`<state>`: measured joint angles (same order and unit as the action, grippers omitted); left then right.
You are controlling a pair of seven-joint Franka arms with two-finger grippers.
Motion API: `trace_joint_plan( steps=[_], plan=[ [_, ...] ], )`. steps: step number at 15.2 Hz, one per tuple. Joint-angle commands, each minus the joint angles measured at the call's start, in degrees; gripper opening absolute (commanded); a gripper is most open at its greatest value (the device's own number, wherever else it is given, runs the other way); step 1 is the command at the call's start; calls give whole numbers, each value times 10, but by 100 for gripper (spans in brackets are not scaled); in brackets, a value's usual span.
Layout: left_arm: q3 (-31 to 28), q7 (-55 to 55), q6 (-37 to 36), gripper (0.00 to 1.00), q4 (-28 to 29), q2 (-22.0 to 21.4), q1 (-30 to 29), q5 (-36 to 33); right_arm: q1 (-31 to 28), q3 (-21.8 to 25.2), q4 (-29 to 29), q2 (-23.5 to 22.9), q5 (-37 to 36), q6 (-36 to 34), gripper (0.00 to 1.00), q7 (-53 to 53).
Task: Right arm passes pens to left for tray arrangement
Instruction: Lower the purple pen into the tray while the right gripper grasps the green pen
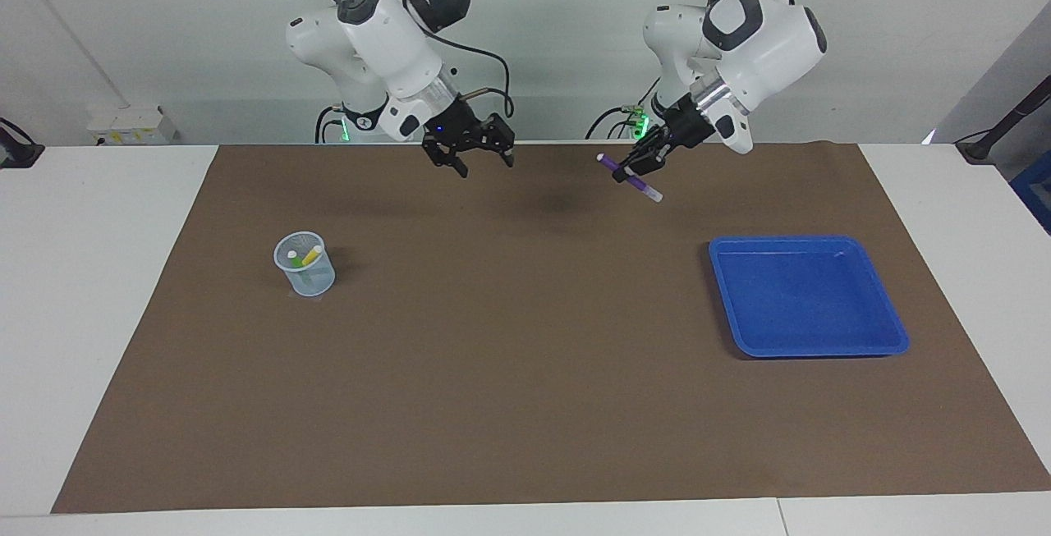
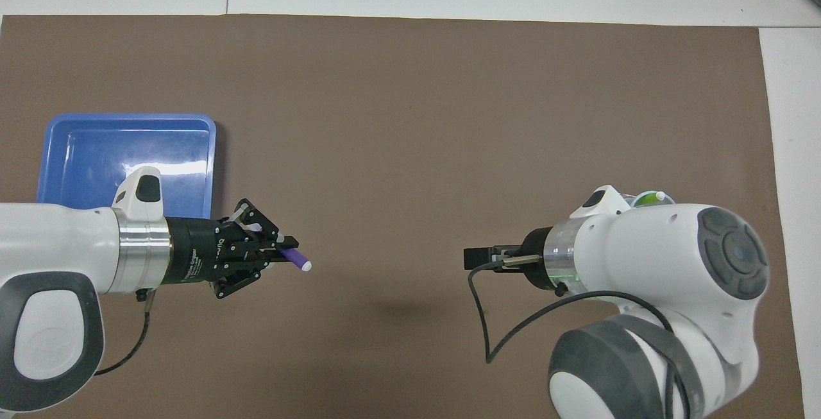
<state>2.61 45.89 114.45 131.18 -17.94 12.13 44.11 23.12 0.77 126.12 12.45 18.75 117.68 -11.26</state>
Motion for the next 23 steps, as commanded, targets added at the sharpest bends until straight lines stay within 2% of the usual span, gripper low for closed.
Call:
trace_joint_plan(
  steps=[1, 4, 6, 8, 9, 12, 13, 15, 18, 23],
  plan=[
    [3, -100, -81, 0, -14, -10, -46, -50, -56, -7, 15, 20, -72, -38, 100, 131],
    [2, -226, -133, 0, -22, -10, -78, -123, -120, -7, 16, 19, -146, -44, 100, 299],
    [0, -300, -144, 0, -24, -10, -87, -180, -151, -8, 18, 9, -173, -25, 100, 365],
    [0, -372, -145, 0, -26, -9, -99, -226, -170, -8, 18, -7, -182, -11, 97, 398],
    [0, -411, -143, 0, -26, -4, -107, -248, -180, -8, 17, -16, -183, -3, 90, 397],
    [0, -505, -129, 0, -36, 21, -136, -305, -227, -8, 9, -49, -184, 15, 81, 399],
    [0, -528, -122, 0, -41, 35, -141, -326, -231, -8, 0, -58, -184, 15, 76, 398],
    [0, -552, -92, 0, -44, 63, -144, -350, -238, -8, -14, -73, -186, 15, 74, 396],
    [1, -564, -39, 0, -44, 105, -158, -376, -239, -8, -42, -98, -212, 15, 73, 402],
    [0, -564, 61, 0, -44, 171, -168, -386, -255, -8, -45, -110, -213, 37, 73, 429]
  ],
)
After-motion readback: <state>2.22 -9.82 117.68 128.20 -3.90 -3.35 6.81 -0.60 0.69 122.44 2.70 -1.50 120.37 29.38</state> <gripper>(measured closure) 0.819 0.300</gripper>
